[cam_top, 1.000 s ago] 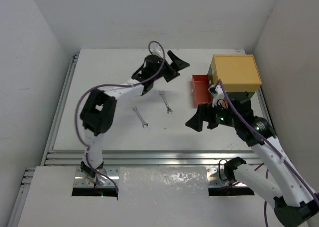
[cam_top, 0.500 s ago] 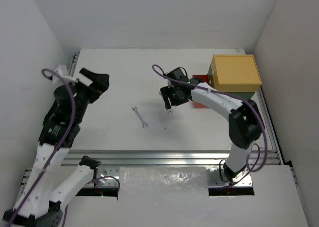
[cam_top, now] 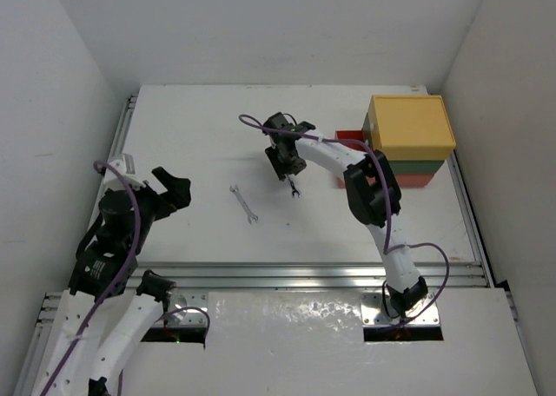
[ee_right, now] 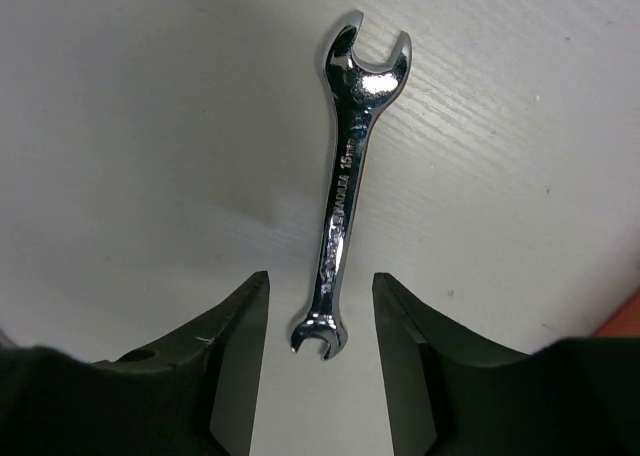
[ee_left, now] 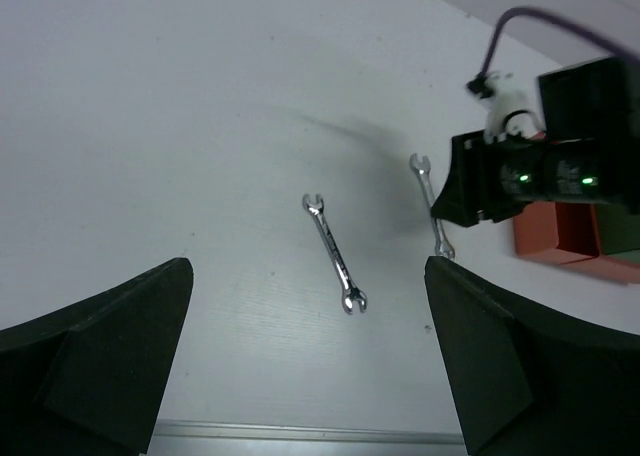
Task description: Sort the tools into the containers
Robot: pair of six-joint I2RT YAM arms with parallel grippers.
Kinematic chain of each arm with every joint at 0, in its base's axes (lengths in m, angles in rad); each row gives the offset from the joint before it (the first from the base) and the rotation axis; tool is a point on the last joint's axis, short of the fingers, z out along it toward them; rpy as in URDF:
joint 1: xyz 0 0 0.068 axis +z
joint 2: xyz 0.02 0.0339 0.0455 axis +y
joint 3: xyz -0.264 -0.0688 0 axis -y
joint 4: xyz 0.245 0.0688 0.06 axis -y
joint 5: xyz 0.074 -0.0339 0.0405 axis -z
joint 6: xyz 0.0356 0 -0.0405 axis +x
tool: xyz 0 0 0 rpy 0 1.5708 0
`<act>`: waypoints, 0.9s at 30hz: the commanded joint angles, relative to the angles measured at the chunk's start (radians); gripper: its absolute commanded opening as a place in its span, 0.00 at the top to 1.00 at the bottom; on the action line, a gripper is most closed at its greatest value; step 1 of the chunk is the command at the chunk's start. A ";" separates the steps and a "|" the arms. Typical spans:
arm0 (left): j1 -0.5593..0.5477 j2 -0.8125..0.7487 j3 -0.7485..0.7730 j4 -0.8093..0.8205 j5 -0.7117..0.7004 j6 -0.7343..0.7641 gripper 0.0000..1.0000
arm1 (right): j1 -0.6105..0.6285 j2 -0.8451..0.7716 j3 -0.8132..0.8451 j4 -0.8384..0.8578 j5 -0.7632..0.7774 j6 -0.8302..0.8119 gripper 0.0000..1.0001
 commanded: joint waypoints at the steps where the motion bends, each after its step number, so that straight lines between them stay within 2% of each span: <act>1: -0.006 -0.044 0.019 0.062 0.001 0.020 0.00 | 0.002 0.044 0.076 -0.043 0.023 -0.025 0.54; 11: -0.006 -0.052 0.013 0.073 0.018 0.026 0.00 | -0.055 0.149 0.112 -0.052 -0.080 -0.044 0.67; 20: -0.006 -0.062 0.011 0.076 0.023 0.028 0.00 | -0.067 0.279 0.181 -0.103 -0.141 -0.041 0.71; 21: -0.006 -0.065 0.011 0.076 0.021 0.028 0.00 | -0.069 0.282 0.176 -0.103 -0.146 -0.039 0.76; 23: -0.006 -0.069 0.011 0.077 0.023 0.028 0.00 | -0.067 0.281 0.170 -0.100 -0.123 -0.025 0.78; 25: -0.006 -0.073 0.010 0.079 0.024 0.029 0.00 | -0.064 0.264 0.144 -0.094 -0.089 -0.018 0.89; 27: -0.006 -0.075 0.010 0.079 0.026 0.029 0.00 | -0.053 0.248 0.118 -0.082 -0.066 -0.016 0.92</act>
